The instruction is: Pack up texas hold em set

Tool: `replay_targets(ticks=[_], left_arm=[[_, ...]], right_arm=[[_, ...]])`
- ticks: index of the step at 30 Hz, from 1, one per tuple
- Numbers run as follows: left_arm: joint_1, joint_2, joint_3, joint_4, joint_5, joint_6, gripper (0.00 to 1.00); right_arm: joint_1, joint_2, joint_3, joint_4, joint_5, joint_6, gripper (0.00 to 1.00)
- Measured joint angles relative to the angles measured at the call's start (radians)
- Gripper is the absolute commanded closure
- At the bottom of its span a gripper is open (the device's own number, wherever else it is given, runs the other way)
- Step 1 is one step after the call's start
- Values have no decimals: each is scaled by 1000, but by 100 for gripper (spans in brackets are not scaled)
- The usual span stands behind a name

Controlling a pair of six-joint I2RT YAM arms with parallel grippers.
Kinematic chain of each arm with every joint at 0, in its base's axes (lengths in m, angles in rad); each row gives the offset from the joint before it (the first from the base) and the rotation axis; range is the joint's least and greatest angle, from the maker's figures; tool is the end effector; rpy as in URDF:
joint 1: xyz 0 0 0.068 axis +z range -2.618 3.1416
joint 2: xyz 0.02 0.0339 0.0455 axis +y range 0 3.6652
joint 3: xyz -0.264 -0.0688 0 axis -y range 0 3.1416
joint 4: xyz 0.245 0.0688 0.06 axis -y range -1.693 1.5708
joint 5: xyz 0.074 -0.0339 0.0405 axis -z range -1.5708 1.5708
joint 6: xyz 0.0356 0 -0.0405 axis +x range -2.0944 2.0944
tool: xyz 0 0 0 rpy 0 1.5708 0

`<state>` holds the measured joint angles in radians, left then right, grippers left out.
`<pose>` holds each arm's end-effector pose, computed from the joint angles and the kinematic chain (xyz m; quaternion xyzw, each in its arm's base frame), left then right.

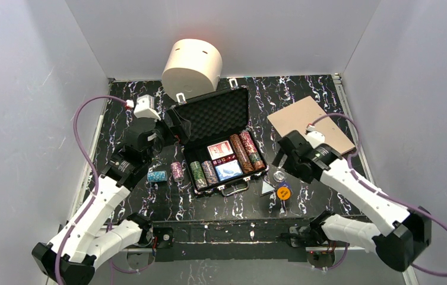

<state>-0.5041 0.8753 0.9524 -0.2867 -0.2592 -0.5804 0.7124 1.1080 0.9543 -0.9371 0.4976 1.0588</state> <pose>0.1765 -0.0869 0.3723 -0.1107 0.7670 -0.2360 0.5863 0.1640 0.1192 0.2781 0.2199 0.9173 0.0270 0.3310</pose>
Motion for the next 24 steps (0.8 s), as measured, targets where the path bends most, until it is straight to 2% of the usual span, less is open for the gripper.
replay_targets(ticks=[3,7,8,13,18,24], left_arm=[[0,22,-2,34,19,-11,2],[0,71,-6,83,67,-24,2],[0,87,-6,95,82,-31,2],[0,152,-10,147,134,-68,2],[0,167,-11,177,146,-89,2],[0,168,-11,185,151,-93,2]], right_arm=[[-51,-66,-71,-19,-56,16,5],[-59,-19,-94,-30,-134,3,24],[-59,9,-95,-24,-162,-17,26],[-56,163,-95,39,-314,-170,23],[-49,251,-68,53,-360,-256,16],[-49,284,-60,135,-430,-280,24]])
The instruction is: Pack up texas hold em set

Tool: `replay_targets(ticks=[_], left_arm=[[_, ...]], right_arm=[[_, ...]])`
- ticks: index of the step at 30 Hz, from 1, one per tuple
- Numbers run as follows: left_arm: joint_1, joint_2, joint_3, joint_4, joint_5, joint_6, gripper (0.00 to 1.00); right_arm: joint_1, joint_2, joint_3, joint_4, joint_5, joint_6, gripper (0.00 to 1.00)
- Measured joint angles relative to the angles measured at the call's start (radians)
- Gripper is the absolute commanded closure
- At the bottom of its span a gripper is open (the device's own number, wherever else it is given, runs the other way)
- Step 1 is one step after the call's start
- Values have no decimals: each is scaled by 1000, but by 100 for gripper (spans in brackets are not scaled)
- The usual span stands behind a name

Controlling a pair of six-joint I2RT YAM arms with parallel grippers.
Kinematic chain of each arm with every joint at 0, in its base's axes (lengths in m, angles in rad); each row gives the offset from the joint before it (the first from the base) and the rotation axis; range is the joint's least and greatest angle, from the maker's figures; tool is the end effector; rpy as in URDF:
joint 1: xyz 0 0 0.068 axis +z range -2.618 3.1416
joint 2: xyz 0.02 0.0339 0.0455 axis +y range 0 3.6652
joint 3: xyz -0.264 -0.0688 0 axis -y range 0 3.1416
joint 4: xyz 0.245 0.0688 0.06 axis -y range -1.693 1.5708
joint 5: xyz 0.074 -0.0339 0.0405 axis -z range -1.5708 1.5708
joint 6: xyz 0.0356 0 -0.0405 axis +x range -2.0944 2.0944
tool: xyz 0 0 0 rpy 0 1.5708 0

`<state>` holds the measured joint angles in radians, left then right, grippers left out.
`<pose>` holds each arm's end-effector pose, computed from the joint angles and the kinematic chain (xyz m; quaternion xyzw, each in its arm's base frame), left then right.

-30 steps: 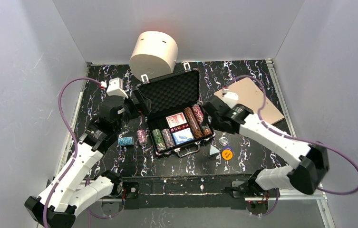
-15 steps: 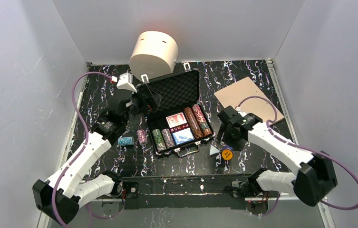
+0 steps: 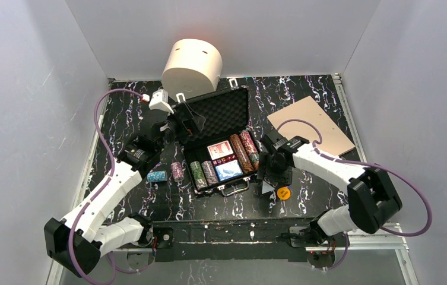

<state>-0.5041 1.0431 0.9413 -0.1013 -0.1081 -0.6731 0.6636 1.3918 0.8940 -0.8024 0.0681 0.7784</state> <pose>0.2155 -0.1145 0.3543 -0.0993 0.7684 -0.3154 0.5479 0.1954 0.1497 0.2035 0.0614 0.9884 0.0637 0.1235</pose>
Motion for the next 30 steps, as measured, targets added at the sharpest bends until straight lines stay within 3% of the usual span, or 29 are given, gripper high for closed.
replay_targets(ticks=[8,30], left_arm=[[0,40,5,3,15,8,2],[0,86,57,-11,21,71,2]], right_arm=[[4,93,0,46,-35,-1,25],[54,220,65,31,77,-21,5]])
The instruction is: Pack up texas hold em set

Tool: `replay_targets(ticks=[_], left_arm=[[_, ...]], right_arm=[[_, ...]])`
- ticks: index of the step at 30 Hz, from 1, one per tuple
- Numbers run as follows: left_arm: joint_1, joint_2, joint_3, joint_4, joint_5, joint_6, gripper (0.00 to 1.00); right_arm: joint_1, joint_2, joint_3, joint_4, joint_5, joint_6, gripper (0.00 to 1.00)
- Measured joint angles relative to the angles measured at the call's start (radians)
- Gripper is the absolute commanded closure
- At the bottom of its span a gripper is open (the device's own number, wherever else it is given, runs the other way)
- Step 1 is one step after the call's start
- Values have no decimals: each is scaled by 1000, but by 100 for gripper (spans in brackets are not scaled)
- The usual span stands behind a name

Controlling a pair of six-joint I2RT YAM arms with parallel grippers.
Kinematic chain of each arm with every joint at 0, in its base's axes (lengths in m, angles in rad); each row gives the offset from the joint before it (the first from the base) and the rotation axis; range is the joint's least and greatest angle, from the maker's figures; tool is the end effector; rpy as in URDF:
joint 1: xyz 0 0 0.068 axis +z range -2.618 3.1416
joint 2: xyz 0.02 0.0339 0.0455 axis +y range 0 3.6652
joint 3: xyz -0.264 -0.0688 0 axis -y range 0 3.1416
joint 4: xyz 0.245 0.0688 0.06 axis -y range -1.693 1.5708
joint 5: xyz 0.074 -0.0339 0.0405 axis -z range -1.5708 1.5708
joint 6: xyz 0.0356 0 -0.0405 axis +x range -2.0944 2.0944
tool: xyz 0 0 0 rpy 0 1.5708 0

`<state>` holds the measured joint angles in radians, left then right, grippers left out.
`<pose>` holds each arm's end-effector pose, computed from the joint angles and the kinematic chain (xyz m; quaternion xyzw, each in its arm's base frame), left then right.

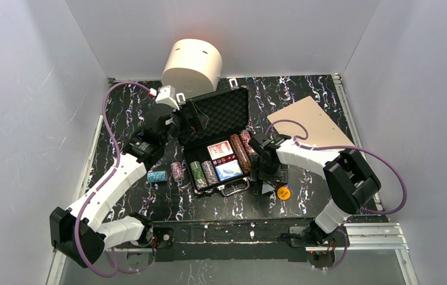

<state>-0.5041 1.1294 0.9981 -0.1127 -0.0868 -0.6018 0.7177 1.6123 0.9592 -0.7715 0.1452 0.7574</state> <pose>0.2328 -0.1249 0.3532 -0.0651 0.7849 -0.2940 0.5415 0.2127 0.1789 0.1680 0.0250 0.9944 -0.0046 0.1026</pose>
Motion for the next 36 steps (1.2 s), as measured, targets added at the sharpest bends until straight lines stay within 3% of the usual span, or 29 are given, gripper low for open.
replay_targets(ticks=[11,23,36], left_arm=[[0,0,0,0,-3,0,2],[0,0,0,0,-3,0,2],[0,-1,0,-19,-8,0,2]], right_arm=[[0,-31,-45,19,13,8,11],[0,-61,-75,31,27,23,26],[1,-56,-82,72,34,-3,21]])
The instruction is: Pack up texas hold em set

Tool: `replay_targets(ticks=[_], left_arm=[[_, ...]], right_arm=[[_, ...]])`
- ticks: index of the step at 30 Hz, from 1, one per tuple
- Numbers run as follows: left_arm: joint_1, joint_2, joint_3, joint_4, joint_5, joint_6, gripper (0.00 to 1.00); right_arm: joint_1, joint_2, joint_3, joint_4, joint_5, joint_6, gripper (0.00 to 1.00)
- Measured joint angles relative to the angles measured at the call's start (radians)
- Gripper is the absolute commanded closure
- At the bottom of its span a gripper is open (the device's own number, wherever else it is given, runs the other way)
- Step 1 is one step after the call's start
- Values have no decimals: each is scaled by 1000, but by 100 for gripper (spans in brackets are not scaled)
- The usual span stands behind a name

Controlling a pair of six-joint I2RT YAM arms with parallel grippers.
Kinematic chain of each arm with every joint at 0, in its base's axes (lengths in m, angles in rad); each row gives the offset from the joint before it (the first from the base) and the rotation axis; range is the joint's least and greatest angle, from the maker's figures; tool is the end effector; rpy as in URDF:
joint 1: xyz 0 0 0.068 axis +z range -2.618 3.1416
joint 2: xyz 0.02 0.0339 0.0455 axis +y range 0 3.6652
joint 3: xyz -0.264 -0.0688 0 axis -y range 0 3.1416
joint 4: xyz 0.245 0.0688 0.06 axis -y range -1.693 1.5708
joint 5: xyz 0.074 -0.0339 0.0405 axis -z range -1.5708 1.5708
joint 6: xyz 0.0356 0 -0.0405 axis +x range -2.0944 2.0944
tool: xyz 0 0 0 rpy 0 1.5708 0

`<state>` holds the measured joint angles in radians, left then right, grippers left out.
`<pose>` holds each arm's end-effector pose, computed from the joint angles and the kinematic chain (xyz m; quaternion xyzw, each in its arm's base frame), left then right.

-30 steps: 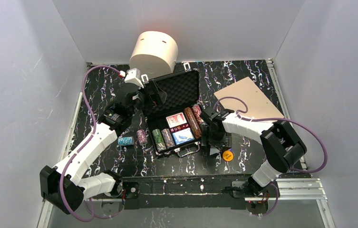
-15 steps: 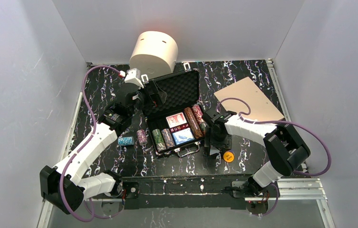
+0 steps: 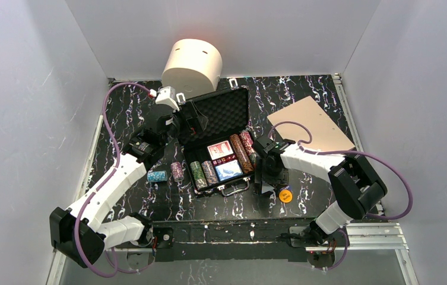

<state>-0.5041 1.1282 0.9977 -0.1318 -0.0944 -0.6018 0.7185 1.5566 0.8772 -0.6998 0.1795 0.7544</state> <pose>0.2322 -0.1243 0.3513 -0.0674 0.7903 -0.2874 0.5370 0.2039 0.1699 0.1632 0.0264 0.9911 -0.0021 0.1305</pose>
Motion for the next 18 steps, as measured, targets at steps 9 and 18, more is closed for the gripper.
replay_targets(ticks=[9,18], left_arm=[[0,-12,0,-12,-3,0,2],[0,-13,0,-21,-20,0,2]], right_arm=[[-2,0,-1,8,-1,-14,45],[2,-80,13,-60,98,10,44]])
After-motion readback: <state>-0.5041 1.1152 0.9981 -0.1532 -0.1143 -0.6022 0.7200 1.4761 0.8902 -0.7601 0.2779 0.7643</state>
